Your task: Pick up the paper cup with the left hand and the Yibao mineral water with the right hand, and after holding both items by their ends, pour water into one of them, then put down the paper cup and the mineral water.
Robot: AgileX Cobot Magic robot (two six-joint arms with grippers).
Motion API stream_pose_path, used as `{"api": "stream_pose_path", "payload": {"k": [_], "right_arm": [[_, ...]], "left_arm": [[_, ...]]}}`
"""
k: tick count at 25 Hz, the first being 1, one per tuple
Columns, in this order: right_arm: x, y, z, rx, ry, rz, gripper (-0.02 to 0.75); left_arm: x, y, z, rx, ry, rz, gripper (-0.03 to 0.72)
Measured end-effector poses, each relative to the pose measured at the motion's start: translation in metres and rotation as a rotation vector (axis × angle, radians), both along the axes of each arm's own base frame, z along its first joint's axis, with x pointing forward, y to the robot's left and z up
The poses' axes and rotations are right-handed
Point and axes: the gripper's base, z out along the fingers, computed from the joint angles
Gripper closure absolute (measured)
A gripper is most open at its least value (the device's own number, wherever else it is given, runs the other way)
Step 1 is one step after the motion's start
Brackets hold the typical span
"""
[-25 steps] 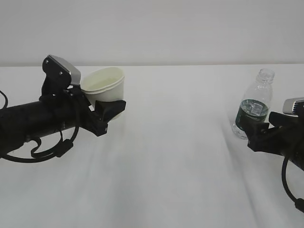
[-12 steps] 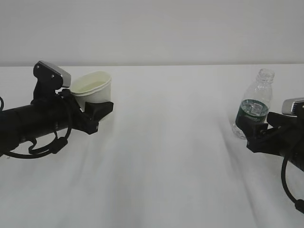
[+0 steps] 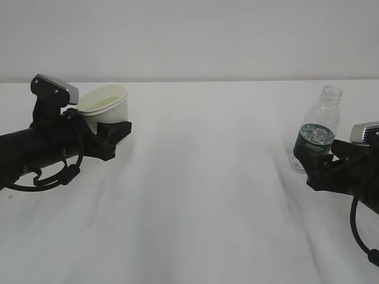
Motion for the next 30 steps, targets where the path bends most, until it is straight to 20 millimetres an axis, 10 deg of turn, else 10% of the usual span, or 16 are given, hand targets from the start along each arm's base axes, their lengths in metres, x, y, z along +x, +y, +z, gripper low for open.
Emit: {"api": "stream_pose_path", "payload": {"k": [30], "right_arm": [[0.000, 0.001, 0.000, 0.011, 0.003, 0.007, 0.145]], "left_arm": [[0.016, 0.037, -0.023, -0.023, 0.043, 0.204, 0.271]]}}
